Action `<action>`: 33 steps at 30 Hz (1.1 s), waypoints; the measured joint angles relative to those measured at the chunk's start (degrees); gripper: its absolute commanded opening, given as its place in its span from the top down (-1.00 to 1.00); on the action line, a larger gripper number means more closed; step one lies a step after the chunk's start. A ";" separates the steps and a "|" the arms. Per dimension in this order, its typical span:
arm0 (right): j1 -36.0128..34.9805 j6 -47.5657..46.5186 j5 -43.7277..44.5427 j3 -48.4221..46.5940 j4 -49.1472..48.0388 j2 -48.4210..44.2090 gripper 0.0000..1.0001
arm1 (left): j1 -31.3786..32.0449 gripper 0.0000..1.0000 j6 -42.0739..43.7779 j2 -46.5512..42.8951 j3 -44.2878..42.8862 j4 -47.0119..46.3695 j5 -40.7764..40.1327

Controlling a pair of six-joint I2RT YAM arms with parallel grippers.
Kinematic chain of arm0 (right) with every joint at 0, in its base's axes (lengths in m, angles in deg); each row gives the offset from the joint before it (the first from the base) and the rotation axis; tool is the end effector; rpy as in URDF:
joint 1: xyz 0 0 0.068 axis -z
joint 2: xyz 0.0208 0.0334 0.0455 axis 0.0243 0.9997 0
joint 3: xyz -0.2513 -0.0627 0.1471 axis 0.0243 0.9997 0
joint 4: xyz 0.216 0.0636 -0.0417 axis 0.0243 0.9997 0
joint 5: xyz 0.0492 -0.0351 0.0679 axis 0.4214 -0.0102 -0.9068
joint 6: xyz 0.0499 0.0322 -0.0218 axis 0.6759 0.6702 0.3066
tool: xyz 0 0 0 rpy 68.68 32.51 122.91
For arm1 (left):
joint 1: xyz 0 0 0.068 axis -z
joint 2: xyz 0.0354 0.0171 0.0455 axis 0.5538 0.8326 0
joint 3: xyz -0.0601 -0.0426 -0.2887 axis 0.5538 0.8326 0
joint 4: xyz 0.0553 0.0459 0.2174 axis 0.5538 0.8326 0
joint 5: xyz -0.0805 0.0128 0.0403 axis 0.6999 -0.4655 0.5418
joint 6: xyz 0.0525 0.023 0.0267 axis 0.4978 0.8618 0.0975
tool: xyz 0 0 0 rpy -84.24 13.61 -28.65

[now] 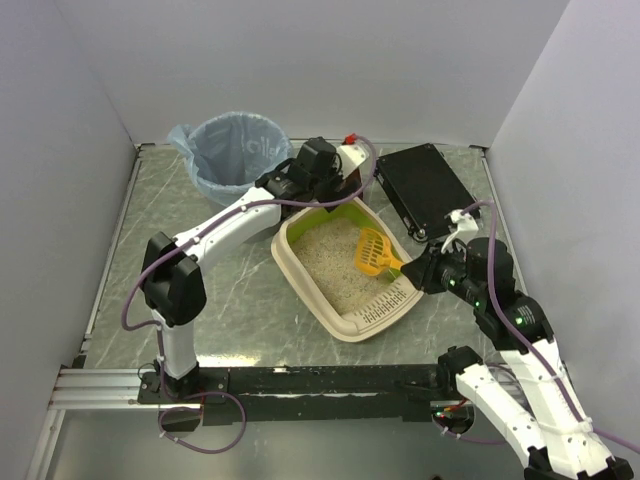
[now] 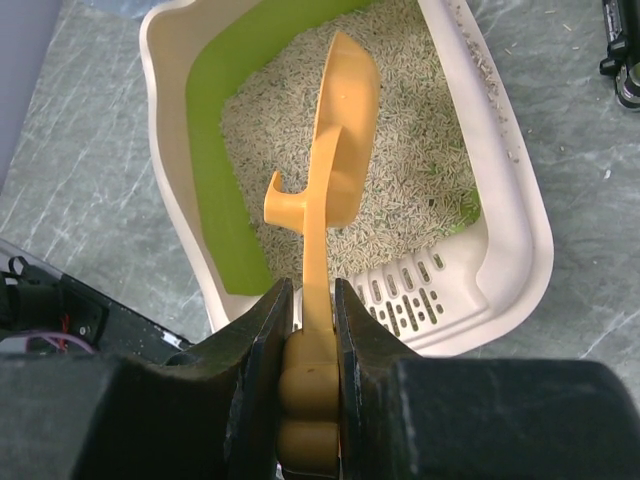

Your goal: Clean the litter box

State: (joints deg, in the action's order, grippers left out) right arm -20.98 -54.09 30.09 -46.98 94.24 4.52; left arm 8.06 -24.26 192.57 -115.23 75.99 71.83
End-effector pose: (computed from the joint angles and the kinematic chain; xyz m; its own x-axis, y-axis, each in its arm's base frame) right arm 0.0690 0.0365 0.3390 -0.5727 0.1365 -0.8083 -0.3500 0.8510 0.3917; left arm 0.3276 -0.2788 0.3552 -0.1513 0.6347 -0.7578 0.6285 0.6535 0.4219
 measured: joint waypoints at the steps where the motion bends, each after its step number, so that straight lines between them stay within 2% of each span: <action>1: 0.00 0.02 0.04 0.55 -0.09 -0.66 1.00 | 0.42 -0.99 -2.21 -0.17 -0.81 0.76 -0.61; 4: 0.00 0.68 0.63 2.14 -0.46 -2.56 1.00 | 3.02 -0.99 -13.05 -1.53 -2.69 3.56 -5.53; 6: 0.00 1.55 1.46 2.91 -1.11 -3.52 1.00 | 5.55 -0.99 -23.45 -3.34 -3.13 7.26 -9.66; 10: 0.00 3.67 1.95 4.68 -3.30 -3.39 1.00 | 11.02 -0.99 -49.79 -8.48 -2.38 18.49 -17.31; 15: 0.00 4.74 1.31 6.10 -5.40 -2.08 1.00 | 15.02 -0.99 -78.82 -16.59 7.45 30.99 -21.55; 17: 0.00 4.68 0.76 7.21 -7.10 -2.05 1.00 | 15.13 -0.99 -86.99 -18.03 12.13 33.29 -21.31; 20: 0.00 4.26 0.35 8.74 -8.57 -2.19 1.00 | 14.86 -0.99 -92.80 -17.05 16.31 32.52 -19.41; 24: 0.00 3.91 1.16 9.40 -8.90 -2.64 1.00 | 14.82 -0.99 -99.21 -12.66 16.37 33.83 -18.21; 27: 0.00 3.87 1.62 9.90 -9.18 -3.43 1.00 | 14.80 -0.71 -102.51 -8.57 15.78 36.68 -18.36; 28: 0.00 3.89 1.66 10.12 -9.35 -3.67 1.00 | 14.75 -0.50 -103.14 -6.80 15.30 37.70 -18.38; 30: 0.00 3.87 1.64 10.25 -9.40 -3.74 1.00 | 14.75 -0.36 -103.47 -3.78 14.14 39.10 -18.47; 31: 0.00 3.82 1.62 10.36 -9.38 -3.69 1.00 | 14.75 -0.20 -103.23 -2.62 13.40 40.59 -18.75; 33: 0.00 3.69 1.60 10.47 -9.31 -3.67 1.00 | 14.75 -0.04 -102.49 -0.92 12.17 42.84 -18.99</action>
State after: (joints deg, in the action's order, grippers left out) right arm -20.98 -50.40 31.68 -36.51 84.93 0.85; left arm 22.82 -126.75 191.65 -103.06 118.83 52.84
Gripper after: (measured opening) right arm 0.275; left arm 0.633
